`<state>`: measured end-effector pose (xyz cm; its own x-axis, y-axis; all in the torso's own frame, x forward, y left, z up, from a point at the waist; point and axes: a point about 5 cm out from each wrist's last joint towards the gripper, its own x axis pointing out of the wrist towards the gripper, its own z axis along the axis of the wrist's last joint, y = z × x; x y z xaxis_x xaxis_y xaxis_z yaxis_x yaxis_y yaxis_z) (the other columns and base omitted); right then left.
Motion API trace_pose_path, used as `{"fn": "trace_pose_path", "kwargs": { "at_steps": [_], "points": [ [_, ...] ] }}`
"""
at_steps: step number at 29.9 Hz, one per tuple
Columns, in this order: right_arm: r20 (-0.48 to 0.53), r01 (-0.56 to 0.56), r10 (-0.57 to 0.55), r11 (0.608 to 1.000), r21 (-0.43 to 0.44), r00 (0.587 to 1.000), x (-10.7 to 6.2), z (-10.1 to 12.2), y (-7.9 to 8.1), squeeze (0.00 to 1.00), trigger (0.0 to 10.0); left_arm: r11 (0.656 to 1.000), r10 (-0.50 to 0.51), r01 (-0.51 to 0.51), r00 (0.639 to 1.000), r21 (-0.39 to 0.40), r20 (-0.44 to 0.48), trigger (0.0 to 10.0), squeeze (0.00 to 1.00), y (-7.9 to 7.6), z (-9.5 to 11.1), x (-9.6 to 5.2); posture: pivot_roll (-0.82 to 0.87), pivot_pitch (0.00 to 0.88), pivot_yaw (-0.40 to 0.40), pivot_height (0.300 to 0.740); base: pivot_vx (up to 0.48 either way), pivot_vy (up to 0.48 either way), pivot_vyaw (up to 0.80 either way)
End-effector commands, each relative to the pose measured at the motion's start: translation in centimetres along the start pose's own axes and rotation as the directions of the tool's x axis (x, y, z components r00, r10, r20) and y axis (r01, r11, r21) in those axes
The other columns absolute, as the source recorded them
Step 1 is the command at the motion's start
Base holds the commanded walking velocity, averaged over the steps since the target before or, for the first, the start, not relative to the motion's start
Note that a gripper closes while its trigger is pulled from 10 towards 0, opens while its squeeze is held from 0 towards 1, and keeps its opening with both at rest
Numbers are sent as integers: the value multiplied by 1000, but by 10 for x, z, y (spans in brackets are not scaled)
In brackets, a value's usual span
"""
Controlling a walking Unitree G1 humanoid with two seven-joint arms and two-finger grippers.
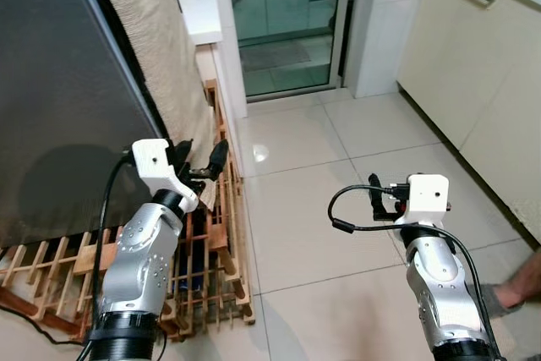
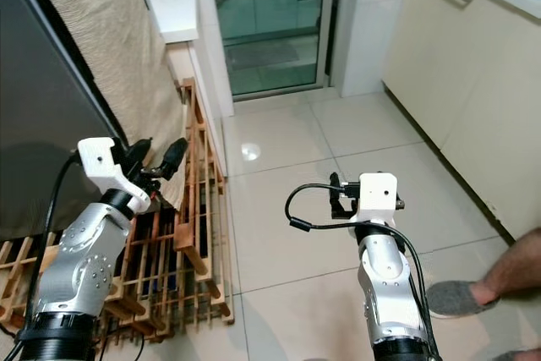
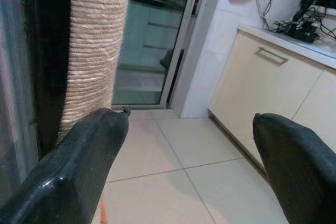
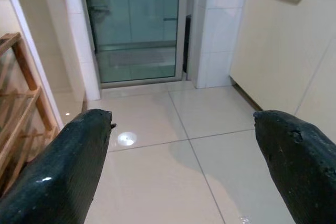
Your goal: Restocking fridge
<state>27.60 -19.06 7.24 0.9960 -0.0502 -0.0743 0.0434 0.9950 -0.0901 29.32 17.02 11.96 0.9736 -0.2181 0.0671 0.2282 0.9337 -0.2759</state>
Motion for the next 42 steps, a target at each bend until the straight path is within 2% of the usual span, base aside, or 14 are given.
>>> {"fn": "trace_pose_path", "kwargs": {
  "at_steps": [1, 7, 10, 12, 16, 19, 21, 22, 27, 29, 32, 36, 39, 42],
  "points": [
    [11, -21, 21, 1000, 1, 1000, 5, 3, 3, 0, 10000, 996, 81, -83, 995, 40, 50, 10000, 0, 17, 14, -10, 4, 0, 52, 740, 0, 0, 0],
    [2, -68, 68, 998, -14, 998, 8, 3, 8, 0, 10000, 996, 38, -47, 993, 81, 112, 10000, 0, 7, 36, -16, 39, 0, 26, 740, 0, 0, 0],
    [7, -87, 87, 996, -17, 996, 11, 5, 11, 0, 10000, 990, 58, -71, 993, 120, 104, 10000, 0, 13, 36, -17, 53, 0, 18, 740, 0, 0, 0],
    [8, -90, 90, 996, -13, 996, 15, 5, 13, 0, 10000, 985, 88, -100, 992, 139, 93, 10000, 0, 18, 33, -16, 56, 0, 18, 740, 0, 0, 0],
    [24, -83, 83, 996, 14, 996, 22, 9, 17, 0, 10000, 982, 91, -107, 990, 158, 107, 10000, 0, 12, 35, -6, 59, 0, 15, 740, 0, 0, 0],
    [34, -99, 99, 995, 18, 995, 25, 12, 23, 0, 10000, 985, 54, -75, 990, 158, 133, 10000, 0, 3, 40, 0, 60, 0, 16, 740, 0, 0, 0],
    [45, -118, 118, 993, 8, 992, 26, 14, 29, 0, 10000, 983, -28, -1, 987, 181, 158, 10000, 0, -12, 49, 5, 59, 0, 19, 740, 0, 0, 0],
    [49, -114, 114, 993, 8, 992, 27, 15, 28, 0, 10000, 976, -83, 49, 984, 211, 157, 10000, 0, -24, 53, 8, 48, 0, 34, 740, 0, 0, 0],
    [66, -90, 89, 996, 14, 994, 29, 18, 24, 0, 10000, 950, -198, 158, 972, 270, 128, 10000, 0, -48, 57, 15, 27, 0, 51, 740, 0, 0, 0],
    [73, -83, 81, 996, 18, 994, 30, 19, 22, 0, 10000, 952, -176, 139, 978, 274, 115, 10000, 0, -45, 53, 17, 18, 0, 54, 740, 0, 0, 0],
    [78, -69, 68, 997, 18, 995, 30, 20, 19, 0, 10000, 980, -47, 25, 993, 196, 108, 10000, 0, -26, 46, 19, 13, 0, 49, 740, 0, 0, 0],
    [78, -72, 70, 997, 14, 994, 31, 20, 18, 0, 10000, 981, 121, -131, 989, 140, 81, 10000, 0, -2, 37, 19, 13, 0, 42, 740, 0, 0, 0],
    [84, -76, 75, 997, 6, 994, 32, 22, 19, 0, 10000, 974, 164, -174, 984, 144, 74, 10000, 0, 6, 33, 15, 13, 0, 41, 740, 0, -160, 0],
    [85, -93, 92, 996, 0, 992, 32, 23, 21, 0, 10000, 978, 115, -126, 991, 168, 72, 10000, 0, -1, 31, 13, 11, 0, 42, 740, 0, -480, 454]
  ]
}}
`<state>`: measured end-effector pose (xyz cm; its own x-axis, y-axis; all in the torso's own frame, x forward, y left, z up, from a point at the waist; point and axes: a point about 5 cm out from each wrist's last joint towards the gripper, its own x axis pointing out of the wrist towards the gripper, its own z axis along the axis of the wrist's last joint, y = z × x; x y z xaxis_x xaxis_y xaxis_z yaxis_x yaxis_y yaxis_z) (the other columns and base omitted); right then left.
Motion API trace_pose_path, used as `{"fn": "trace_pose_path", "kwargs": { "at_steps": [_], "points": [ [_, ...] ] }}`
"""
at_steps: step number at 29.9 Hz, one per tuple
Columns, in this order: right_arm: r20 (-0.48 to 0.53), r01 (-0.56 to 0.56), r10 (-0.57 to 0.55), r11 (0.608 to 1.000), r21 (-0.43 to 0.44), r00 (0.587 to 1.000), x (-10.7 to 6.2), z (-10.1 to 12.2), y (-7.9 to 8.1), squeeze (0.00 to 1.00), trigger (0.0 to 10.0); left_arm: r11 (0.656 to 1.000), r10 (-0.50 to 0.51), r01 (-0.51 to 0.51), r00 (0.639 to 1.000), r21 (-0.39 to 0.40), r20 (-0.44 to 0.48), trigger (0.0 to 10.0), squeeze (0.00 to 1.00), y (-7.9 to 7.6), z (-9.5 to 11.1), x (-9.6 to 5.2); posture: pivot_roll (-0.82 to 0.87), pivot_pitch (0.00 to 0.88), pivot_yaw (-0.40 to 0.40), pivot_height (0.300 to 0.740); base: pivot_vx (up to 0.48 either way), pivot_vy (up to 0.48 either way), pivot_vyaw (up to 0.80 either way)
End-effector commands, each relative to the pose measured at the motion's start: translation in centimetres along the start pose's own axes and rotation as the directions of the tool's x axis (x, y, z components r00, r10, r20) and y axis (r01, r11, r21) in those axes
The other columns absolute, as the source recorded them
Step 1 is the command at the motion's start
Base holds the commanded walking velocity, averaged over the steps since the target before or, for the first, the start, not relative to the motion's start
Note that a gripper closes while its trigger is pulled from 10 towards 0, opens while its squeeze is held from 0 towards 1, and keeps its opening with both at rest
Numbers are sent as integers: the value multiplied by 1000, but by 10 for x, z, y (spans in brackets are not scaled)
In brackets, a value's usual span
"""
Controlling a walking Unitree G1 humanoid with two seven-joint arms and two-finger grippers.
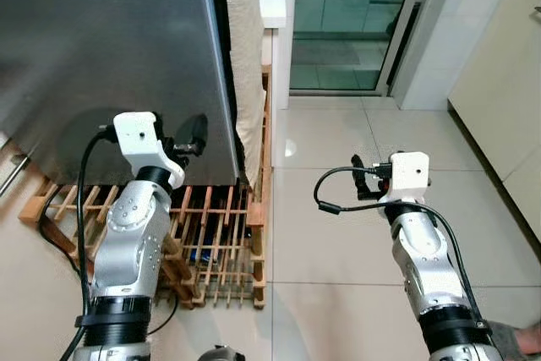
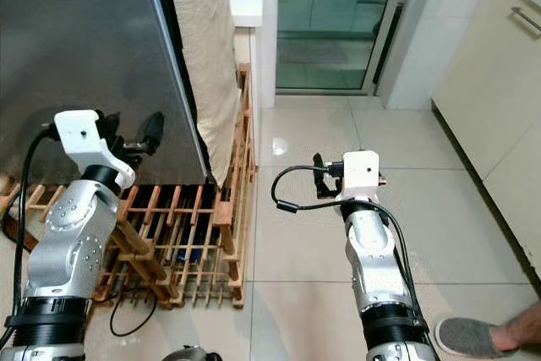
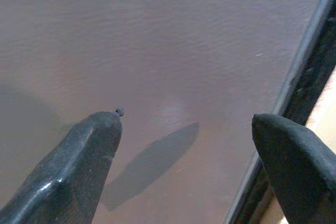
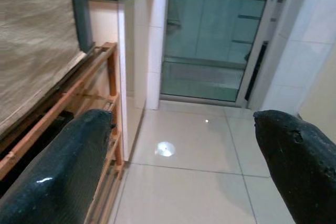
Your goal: Restocking fridge
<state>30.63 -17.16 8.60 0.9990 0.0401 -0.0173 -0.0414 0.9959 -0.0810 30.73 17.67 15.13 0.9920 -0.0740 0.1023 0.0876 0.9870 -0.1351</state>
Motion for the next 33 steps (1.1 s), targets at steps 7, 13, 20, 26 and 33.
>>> {"fn": "trace_pose_path", "kwargs": {
  "at_steps": [7, 13, 20, 26, 33],
  "points": [
    [17, 2, -2, 1000, 16, 1000, 2, 4, 1, 0, 10000, 999, -34, 35, 999, -16, 12, 10000, 0, -7, 0, 2, 1, 0, 51, 740, 0, -343, 671],
    [14, 14, -14, 1000, 15, 1000, 0, 2, -1, 0, 10000, 998, -57, 57, 998, 3, 12, 10000, 0, -9, 0, 4, -6, 0, 58, 740, 0, 0, 0],
    [7, 19, -19, 1000, -2, 1000, -2, 0, -1, 0, 10000, 996, -91, 90, 996, 25, 13, 10000, 0, -16, -1, 9, -20, 0, 68, 740, 0, 0, 0],
    [12, 36, -36, 999, 11, 999, -3, 1, -4, 0, 10000, 993, -104, 104, 995, 54, 2, 10000, 0, -20, 1, 23, -25, 0, 72, 740, 0, 0, 0],
    [12, 38, -39, 999, 15, 999, -2, 0, -1, 0, 10000, 995, -96, 97, 995, 27, -40, 10000, 0, -30, 2, 51, -33, 0, 83, 740, 0, 0, 0]
  ]
}}
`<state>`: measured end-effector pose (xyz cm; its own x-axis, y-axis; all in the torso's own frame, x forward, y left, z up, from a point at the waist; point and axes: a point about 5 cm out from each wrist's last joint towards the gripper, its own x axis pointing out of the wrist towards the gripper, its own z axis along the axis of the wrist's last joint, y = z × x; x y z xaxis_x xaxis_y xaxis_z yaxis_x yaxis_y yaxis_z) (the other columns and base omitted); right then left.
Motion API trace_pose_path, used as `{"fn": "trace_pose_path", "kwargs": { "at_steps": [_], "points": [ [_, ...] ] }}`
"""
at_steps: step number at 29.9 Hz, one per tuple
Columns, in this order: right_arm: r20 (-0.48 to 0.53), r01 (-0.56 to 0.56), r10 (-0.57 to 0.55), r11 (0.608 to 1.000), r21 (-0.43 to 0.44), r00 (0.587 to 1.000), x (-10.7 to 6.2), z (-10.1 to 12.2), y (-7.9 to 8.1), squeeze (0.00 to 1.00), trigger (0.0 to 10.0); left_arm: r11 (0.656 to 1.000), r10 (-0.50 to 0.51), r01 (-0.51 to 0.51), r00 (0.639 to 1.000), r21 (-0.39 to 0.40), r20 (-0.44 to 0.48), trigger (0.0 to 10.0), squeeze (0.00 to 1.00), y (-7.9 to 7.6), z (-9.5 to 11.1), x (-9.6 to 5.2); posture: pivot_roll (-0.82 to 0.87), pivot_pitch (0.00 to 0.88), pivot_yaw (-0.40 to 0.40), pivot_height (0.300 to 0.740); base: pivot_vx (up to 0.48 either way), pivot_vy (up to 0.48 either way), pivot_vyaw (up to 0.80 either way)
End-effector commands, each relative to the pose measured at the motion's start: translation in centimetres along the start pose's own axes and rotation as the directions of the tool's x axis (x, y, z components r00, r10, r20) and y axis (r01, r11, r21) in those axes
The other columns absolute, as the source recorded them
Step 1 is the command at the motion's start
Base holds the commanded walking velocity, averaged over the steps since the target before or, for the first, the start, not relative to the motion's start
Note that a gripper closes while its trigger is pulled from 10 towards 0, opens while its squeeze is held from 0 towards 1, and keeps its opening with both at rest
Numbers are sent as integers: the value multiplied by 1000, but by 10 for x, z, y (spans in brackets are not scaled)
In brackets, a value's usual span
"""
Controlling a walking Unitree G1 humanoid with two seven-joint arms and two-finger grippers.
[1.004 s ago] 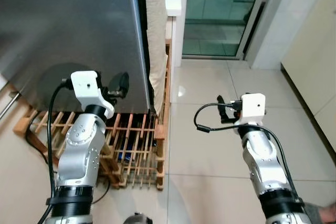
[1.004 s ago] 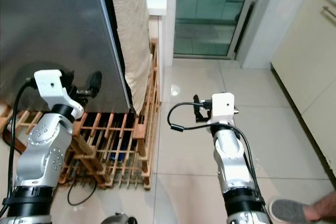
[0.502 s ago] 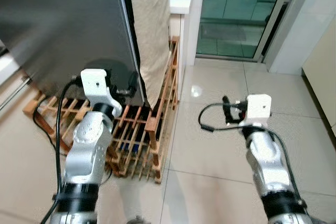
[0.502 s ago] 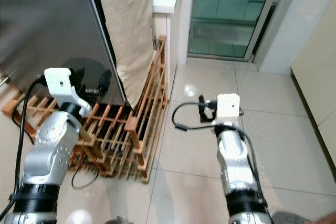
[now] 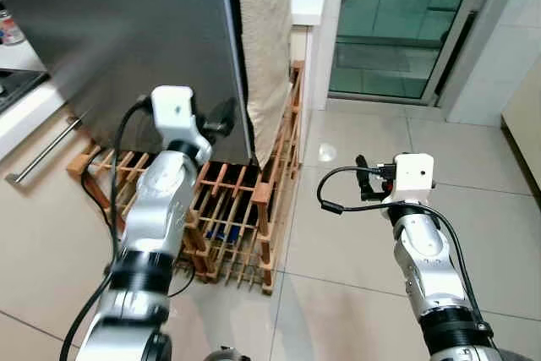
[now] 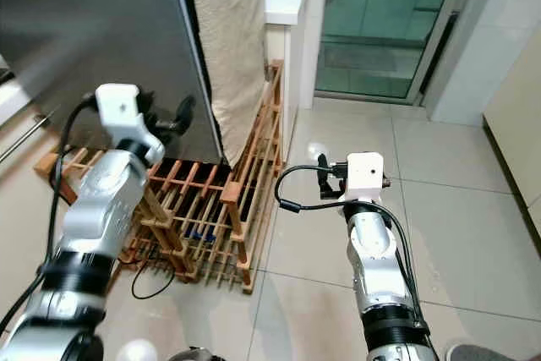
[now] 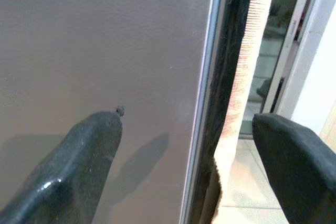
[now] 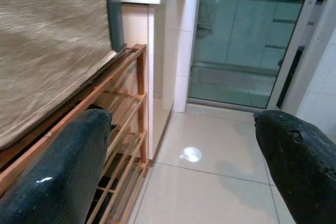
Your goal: Restocking fridge
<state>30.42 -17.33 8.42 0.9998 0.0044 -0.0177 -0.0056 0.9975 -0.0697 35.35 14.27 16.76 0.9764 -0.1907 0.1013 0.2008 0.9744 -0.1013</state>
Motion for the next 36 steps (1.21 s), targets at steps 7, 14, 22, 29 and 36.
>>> {"fn": "trace_pose_path", "kwargs": {
  "at_steps": [7, 14, 22, 29, 36],
  "points": [
    [45, 29, -30, 1000, 5, 999, 0, 8, -2, 0, 10000, 998, -1, -4, 998, -67, -70, 10000, 0, -5, -12, 12, -55, 0, 100, 740, 0, 0, 0],
    [38, 39, -39, 999, -1, 999, -2, 7, -5, 0, 10000, 993, -49, 44, 998, -111, -37, 10000, 0, -19, -3, 28, -66, 0, 101, 740, 0, 0, 0],
    [33, 46, -46, 999, 2, 998, -3, 5, -5, 0, 10000, 986, -111, 109, 994, -126, -14, 10000, 0, -35, 3, 35, -70, 0, 110, 740, 0, 0, 0],
    [29, 49, -49, 999, 6, 998, -5, 5, -4, 0, 10000, 978, -127, 125, 992, -164, -2, 10000, 0, -47, 11, 46, -74, 0, 110, 740, 0, 0, 0],
    [28, 52, -52, 999, 3, 998, -6, 4, -5, 0, 10000, 968, -134, 136, 991, -209, 27, 10000, 0, -62, 27, 60, -89, 0, 112, 740, 0, 0, 0]
  ]
}}
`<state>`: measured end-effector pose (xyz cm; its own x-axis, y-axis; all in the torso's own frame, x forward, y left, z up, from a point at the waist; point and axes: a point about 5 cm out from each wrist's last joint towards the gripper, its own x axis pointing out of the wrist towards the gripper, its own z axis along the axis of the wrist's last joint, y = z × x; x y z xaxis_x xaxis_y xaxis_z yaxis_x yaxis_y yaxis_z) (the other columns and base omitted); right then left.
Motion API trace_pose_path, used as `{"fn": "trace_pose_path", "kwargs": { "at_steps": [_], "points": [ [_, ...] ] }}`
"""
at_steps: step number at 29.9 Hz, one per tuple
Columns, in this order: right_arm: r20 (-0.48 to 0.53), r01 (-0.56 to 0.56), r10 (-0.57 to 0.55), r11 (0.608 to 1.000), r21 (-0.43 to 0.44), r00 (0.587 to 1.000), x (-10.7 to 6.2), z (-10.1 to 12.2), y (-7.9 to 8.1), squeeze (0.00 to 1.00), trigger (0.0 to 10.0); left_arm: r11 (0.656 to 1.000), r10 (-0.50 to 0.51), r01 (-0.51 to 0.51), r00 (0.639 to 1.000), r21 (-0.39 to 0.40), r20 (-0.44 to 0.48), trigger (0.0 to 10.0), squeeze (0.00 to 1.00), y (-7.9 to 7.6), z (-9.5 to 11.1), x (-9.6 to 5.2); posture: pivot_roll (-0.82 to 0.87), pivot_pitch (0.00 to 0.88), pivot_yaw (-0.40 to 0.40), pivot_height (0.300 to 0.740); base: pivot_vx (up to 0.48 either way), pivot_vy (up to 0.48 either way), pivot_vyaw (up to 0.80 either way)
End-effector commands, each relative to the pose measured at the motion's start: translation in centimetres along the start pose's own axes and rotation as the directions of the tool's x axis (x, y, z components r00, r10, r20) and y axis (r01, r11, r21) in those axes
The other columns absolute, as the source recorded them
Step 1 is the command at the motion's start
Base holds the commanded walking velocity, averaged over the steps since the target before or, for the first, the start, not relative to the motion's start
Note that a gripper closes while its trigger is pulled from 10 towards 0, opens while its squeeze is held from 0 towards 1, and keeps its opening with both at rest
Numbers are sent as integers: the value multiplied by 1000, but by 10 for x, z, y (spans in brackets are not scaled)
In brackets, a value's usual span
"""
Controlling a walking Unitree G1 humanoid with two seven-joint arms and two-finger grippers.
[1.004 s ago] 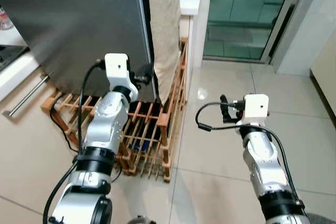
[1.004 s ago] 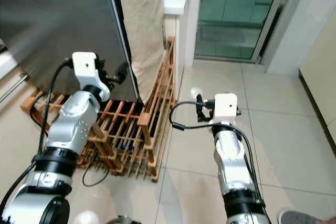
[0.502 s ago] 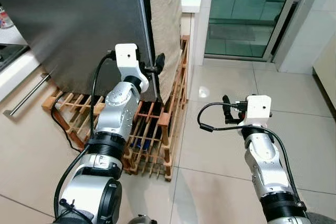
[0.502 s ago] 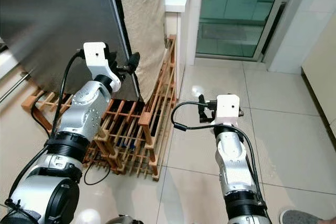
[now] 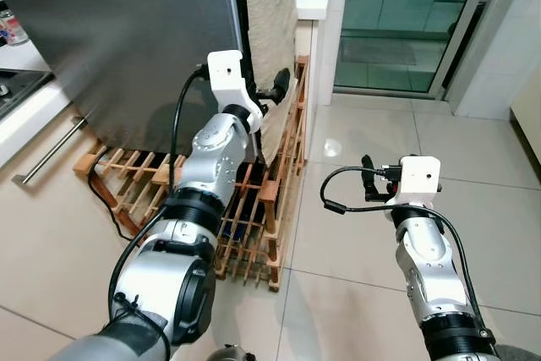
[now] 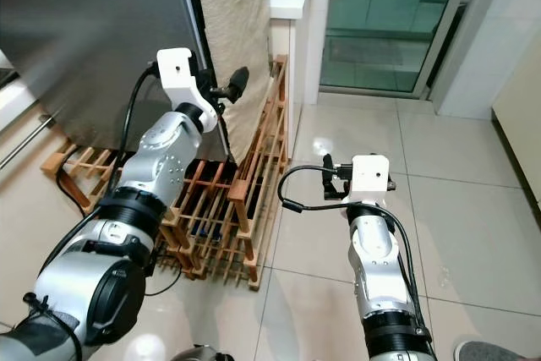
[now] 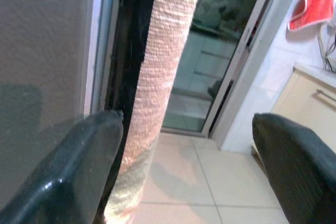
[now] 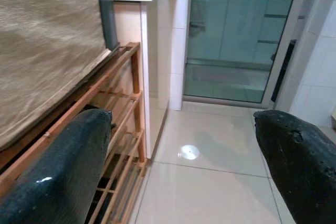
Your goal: Restocking fridge
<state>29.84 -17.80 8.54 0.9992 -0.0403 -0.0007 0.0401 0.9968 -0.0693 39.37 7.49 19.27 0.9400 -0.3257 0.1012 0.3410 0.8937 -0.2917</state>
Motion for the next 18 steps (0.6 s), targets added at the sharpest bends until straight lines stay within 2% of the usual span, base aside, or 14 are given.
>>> {"fn": "trace_pose_path", "kwargs": {
  "at_steps": [1, 6, 9, 12, 16, 17, 18],
  "points": [
    [13, 7, -7, 1000, 0, 1000, -1, 3, -1, 0, 10000, 1000, -2, 2, 999, -7, 41, 10000, 0, -5, 13, 7, -92, 0, 113, 740, 0, 0, 0],
    [11, 11, -11, 1000, -2, 1000, -2, 3, -2, 0, 10000, 1000, 10, -9, 999, -17, 43, 10000, 0, -8, 14, 10, -101, 0, 115, 740, 0, 0, 0],
    [9, 15, -15, 1000, -4, 1000, -3, 2, -3, 0, 10000, 998, 66, -65, 997, -7, 44, 10000, 0, -8, 12, 11, -109, 0, 118, 740, 0, 0, 0],
    [8, 17, -17, 1000, -5, 1000, -4, 2, -4, 0, 10000, 997, 77, -76, 996, -7, 39, 10000, 0, -9, 8, 10, -113, 0, 118, 740, 0, 0, 0],
    [7, 17, -17, 1000, -7, 1000, -4, 2, -4, 0, 10000, 991, 115, -115, 993, -64, 9, 10000, 0, -8, 1, 10, -116, 0, 118, 740, 0, 0, 0],
    [5, 17, -17, 1000, -9, 1000, -5, 2, -4, 0, 10000, 983, 142, -144, 990, -116, -26, 10000, 0, -8, -6, 9, -116, 0, 116, 740, 0, 0, 0],
    [5, 17, -17, 1000, -9, 1000, -5, 2, -4, 0, 10000, 983, 142, -144, 990, -116, -26, 10000, 0, -8, -6, 9, -116, 0, 116, 740, 0, 0, 0]
  ]
}}
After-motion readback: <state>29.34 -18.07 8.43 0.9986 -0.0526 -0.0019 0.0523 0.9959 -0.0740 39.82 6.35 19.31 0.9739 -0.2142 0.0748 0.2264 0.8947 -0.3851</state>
